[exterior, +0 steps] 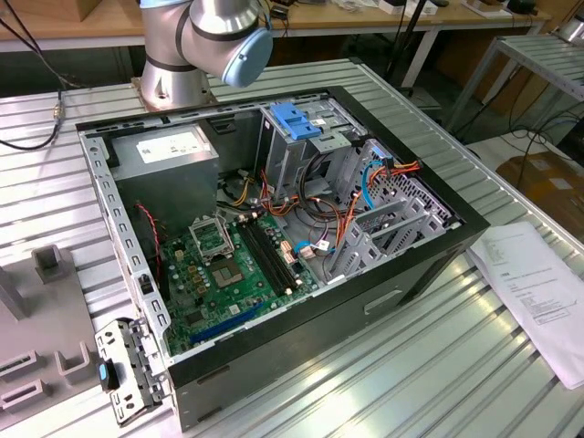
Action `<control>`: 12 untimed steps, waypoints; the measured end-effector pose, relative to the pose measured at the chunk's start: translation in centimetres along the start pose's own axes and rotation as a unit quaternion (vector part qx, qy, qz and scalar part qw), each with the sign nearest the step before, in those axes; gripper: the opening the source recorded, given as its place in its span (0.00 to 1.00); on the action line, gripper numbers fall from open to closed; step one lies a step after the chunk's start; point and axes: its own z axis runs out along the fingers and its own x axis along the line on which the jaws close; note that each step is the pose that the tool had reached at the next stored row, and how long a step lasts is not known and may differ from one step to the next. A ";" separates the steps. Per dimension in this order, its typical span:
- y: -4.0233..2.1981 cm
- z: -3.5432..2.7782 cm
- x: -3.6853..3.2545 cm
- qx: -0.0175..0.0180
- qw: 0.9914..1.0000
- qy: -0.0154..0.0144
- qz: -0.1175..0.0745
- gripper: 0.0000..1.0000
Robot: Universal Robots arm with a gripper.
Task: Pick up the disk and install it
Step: 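Pick up the disk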
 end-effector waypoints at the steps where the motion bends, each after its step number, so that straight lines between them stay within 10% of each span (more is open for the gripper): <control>1: 0.00 0.21 0.00 0.000 1.000 0.000 0.000 0.56; 12: 0.03 0.81 -0.24 0.000 1.000 0.000 0.000 0.47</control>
